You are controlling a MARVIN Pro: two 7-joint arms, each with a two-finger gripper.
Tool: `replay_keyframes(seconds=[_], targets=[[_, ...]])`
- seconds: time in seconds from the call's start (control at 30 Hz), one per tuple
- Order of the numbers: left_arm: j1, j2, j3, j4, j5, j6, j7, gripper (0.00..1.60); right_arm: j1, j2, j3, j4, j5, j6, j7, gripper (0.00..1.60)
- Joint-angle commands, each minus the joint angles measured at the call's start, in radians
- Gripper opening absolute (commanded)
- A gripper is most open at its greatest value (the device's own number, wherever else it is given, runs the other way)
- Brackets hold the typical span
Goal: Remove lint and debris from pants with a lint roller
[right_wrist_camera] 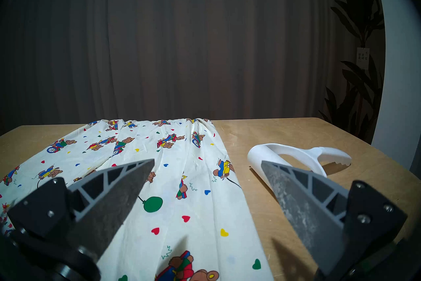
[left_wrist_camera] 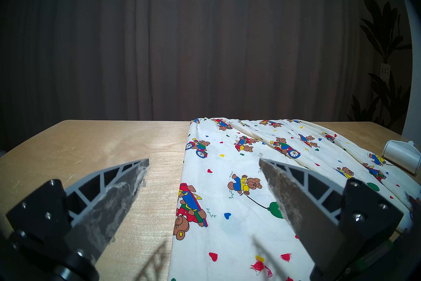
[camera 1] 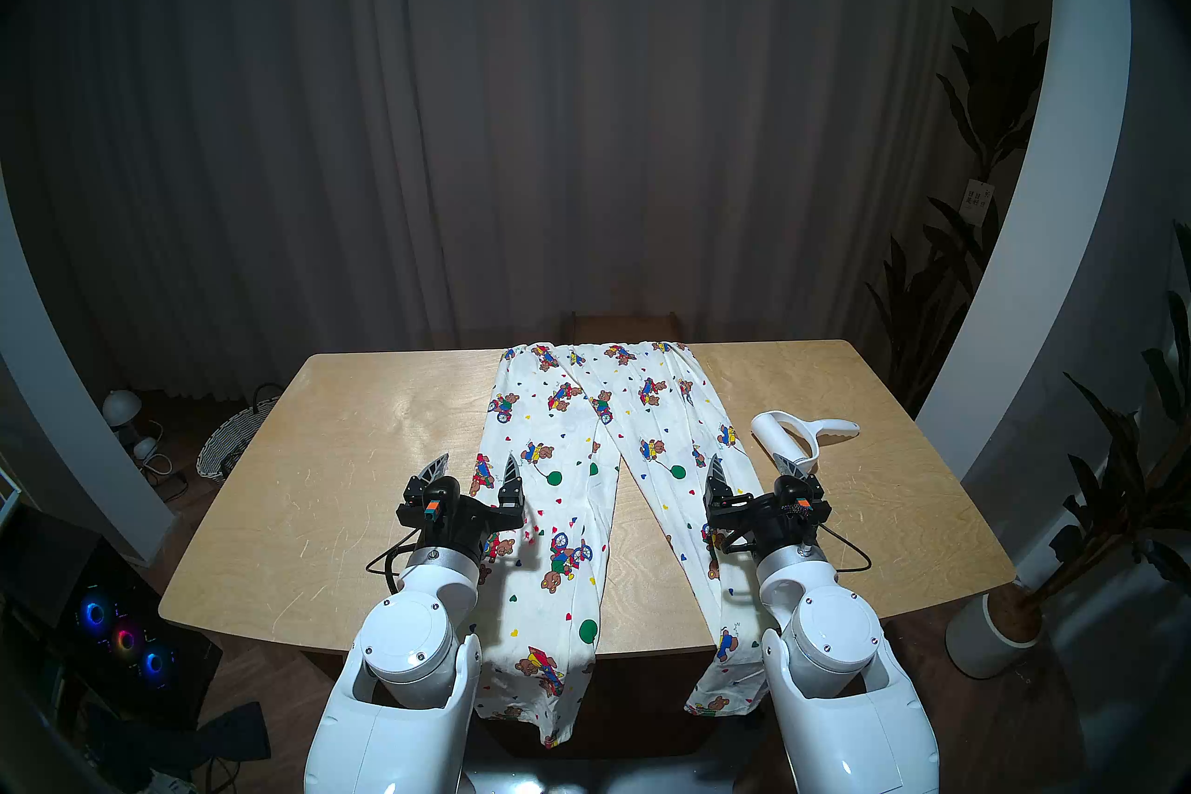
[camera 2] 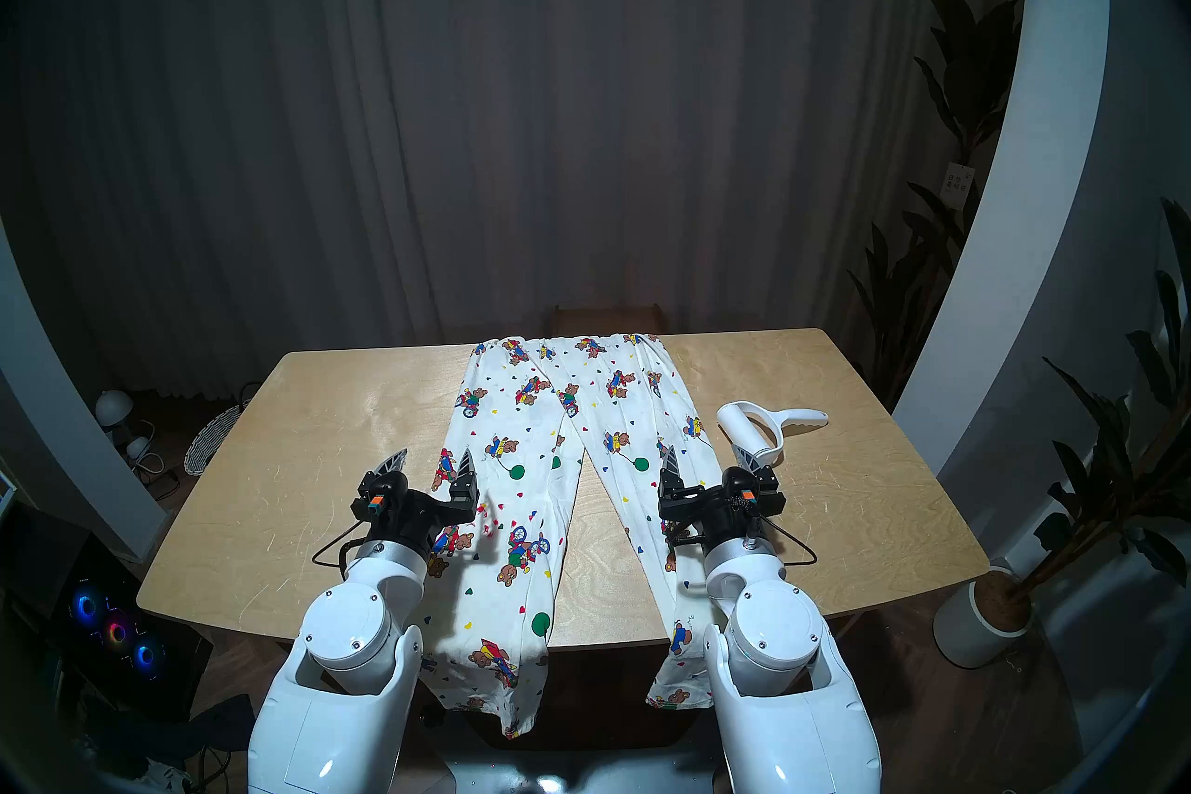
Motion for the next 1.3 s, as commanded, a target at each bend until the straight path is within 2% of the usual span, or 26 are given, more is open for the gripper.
replay_keyframes(seconds=[0.0, 0.7, 0.73, 0.77, 0.8, 1.0, 1.1, 1.13, 1.17, 1.27], targets=[[-0.003, 0.000, -0.001, -0.018, 0.000, -0.003, 0.000, 1.60, 0.002, 0.000, 0.000, -0.019, 0.000, -0.002, 0.000, 1.60], [-0.003, 0.000, -0.001, -0.018, 0.000, -0.003, 0.000, 1.60, 0.002, -0.001, 0.000, -0.019, 0.000, -0.002, 0.000, 1.60], [-0.003, 0.000, -0.001, -0.017, 0.000, -0.003, 0.000, 1.60, 0.001, -0.012, 0.011, -0.030, 0.047, 0.031, 0.019, 1.60], [-0.004, 0.000, -0.001, -0.016, 0.000, -0.004, 0.000, 1.60, 0.001, -0.020, 0.012, -0.051, 0.177, 0.096, 0.001, 1.60], [-0.005, 0.000, -0.001, -0.015, 0.000, -0.004, 0.000, 1.60, 0.006, -0.020, 0.014, -0.053, 0.212, 0.103, -0.009, 1.60], [-0.007, 0.000, -0.001, -0.009, 0.000, -0.004, 0.000, 1.60, 0.055, -0.040, 0.064, -0.073, 0.307, 0.170, -0.027, 1.60], [-0.007, 0.000, -0.001, -0.009, 0.000, -0.005, 0.000, 1.60, 0.073, -0.043, 0.077, -0.100, 0.394, 0.219, -0.034, 1.60], [-0.008, 0.000, -0.001, -0.008, 0.000, -0.005, 0.000, 1.60, 0.080, -0.043, 0.085, -0.122, 0.460, 0.253, -0.043, 1.60], [-0.008, 0.000, -0.001, -0.008, 0.000, -0.005, 0.000, 1.60, 0.080, -0.043, 0.085, -0.122, 0.460, 0.253, -0.043, 1.60], [-0.008, 0.000, -0.001, -0.007, 0.000, -0.005, 0.000, 1.60, 0.082, -0.044, 0.093, -0.147, 0.548, 0.297, -0.046, 1.60]])
